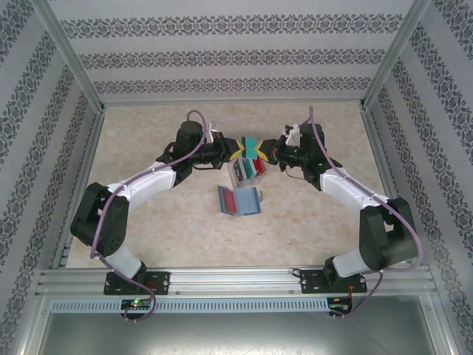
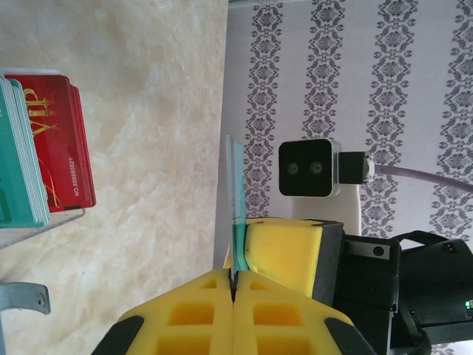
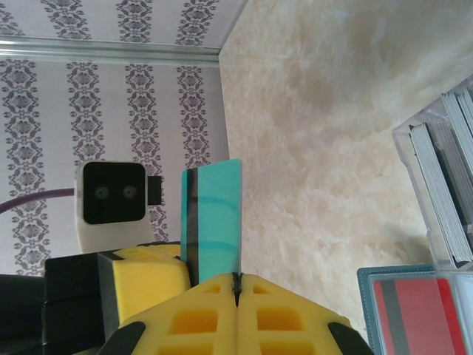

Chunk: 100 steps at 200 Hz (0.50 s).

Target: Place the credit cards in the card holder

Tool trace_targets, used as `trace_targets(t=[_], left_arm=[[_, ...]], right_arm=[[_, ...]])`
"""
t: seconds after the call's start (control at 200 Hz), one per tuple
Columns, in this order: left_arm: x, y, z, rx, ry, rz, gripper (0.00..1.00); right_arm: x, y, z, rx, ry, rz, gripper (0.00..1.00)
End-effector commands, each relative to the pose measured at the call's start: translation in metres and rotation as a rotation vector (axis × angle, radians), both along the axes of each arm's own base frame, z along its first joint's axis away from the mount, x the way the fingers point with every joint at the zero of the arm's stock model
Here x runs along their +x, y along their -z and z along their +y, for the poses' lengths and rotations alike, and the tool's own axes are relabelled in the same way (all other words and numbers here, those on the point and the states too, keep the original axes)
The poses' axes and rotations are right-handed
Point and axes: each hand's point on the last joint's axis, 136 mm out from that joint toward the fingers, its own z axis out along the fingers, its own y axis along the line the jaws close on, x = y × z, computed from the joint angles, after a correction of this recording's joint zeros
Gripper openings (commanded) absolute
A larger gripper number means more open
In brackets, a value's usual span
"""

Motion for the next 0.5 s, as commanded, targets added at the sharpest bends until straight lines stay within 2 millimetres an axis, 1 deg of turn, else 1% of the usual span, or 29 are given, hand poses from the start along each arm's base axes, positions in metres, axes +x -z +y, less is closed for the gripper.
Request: trace_targets(t=[0.0,0.07,0.11,0.205,0.255,0.33,0.39,0.44,0.495], left_arm=[[0.003,-0.007,0.001,-0.108,-0.035,0.055,0.00],[0.003,0.000,0.006,-0.142,-0.093,0.127,0.00],[0.003,0.004,0.010,-0.159,-0.128,0.163,0.00],[0.000,0.014,0.021,-0.182,-0.200,0.233,0.00],[-0.004,0.019,0.025,-0.165,-0.219,0.265,0.00],[-0.013,0.030,0.032,-0.137,-0.253,0.332,0.00],[-0.019,0.038,0.040,-0.115,-0.286,0.358,0.00],[-0.022,0.037,0.042,-0.120,-0.289,0.351,0.00],[-0.029,0.043,0.043,-0.096,-0.280,0.375,0.00]], right_arm=[[0.000,0.002,0.000,0.008,-0.013,0.019,0.08],[0.000,0.004,-0.004,-0.007,0.004,0.021,0.09],[-0.001,0.009,-0.006,-0.024,0.015,0.028,0.14],[-0.005,0.017,-0.012,-0.081,0.026,0.030,0.17],[-0.009,0.022,-0.014,-0.114,0.025,0.032,0.22],[-0.015,0.034,-0.020,-0.168,0.031,0.053,0.22],[-0.020,0.039,-0.019,-0.198,0.018,0.044,0.23],[-0.025,0.044,-0.018,-0.226,0.004,0.047,0.24],[-0.031,0.051,-0.016,-0.261,-0.014,0.052,0.24]])
